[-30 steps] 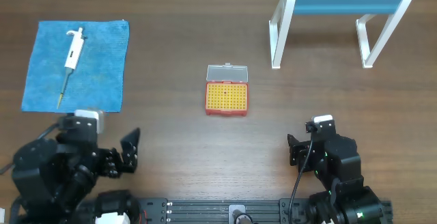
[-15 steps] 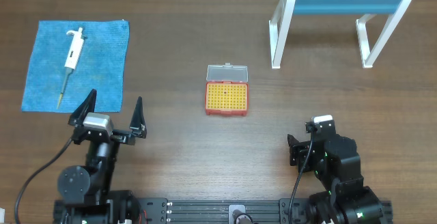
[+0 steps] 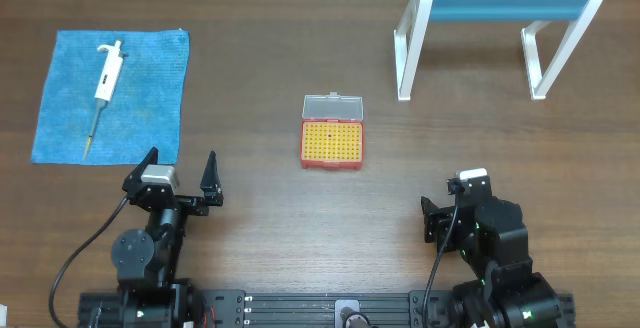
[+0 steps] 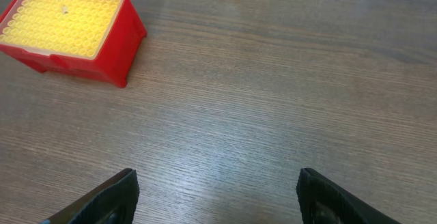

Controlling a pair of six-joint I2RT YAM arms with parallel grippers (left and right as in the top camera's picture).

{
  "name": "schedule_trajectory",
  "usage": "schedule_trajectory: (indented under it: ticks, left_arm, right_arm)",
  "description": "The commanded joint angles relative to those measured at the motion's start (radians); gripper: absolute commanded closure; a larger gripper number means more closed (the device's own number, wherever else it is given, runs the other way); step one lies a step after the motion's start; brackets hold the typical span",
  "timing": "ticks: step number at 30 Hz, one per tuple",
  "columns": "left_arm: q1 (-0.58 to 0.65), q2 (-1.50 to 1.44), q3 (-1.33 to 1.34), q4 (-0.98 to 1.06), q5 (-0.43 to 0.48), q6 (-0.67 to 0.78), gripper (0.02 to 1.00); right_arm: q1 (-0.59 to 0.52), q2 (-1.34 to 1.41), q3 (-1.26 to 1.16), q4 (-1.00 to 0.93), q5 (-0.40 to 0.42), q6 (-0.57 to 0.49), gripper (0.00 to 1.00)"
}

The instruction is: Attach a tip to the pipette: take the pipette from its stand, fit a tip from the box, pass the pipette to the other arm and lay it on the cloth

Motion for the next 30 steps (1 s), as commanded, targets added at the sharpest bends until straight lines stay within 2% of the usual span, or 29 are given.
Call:
schedule_trajectory:
  ticks: [1,12,13,14,17,18,21,24,30]
  left_arm:
    - [-0.003,-0.012,-0.004,-0.005,-0.012,-0.016,0.023]
    - [-0.003,-0.012,-0.004,-0.005,-0.012,-0.016,0.023]
    - [-0.003,-0.012,-0.004,-0.005,-0.012,-0.016,0.02]
    - [-0.003,-0.012,-0.004,-0.005,-0.012,-0.016,0.02]
    - [-0.003,-0.012,-0.004,-0.005,-0.012,-0.016,0.023]
    - [-0.003,-0.012,-0.004,-0.005,-0.012,-0.016,0.023]
    - [-0.003,-0.012,-0.004,-0.005,-0.012,-0.016,0.023]
    - [-0.003,-0.012,-0.004,-0.005,-0.012,-0.016,0.023]
    - [-0.003,-0.012,-0.004,-0.005,-0.012,-0.016,0.023]
  right_arm:
    - [0.006,-0.008,-0.005,0.002,0.008,-0.014,0.24]
    - [0.005,-0.009,-0.005,0.001,0.008,-0.014,0.237]
    - [-0.008,-0.013,-0.005,0.0,0.01,-0.015,0.016]
    - [-0.032,-0.038,-0.012,0.031,0.011,-0.015,0.025]
    - [-0.183,-0.314,-0.172,0.433,0.02,-0.015,0.025]
    - [-0.22,-0.336,-0.214,0.485,0.019,-0.014,0.025]
    - [-0.241,-0.325,-0.32,0.697,0.016,-0.034,0.025]
    - [-0.244,-0.344,-0.388,0.781,-0.01,-0.033,0.025]
    - [-0.244,-0.344,-0.417,0.75,-0.003,-0.034,0.025]
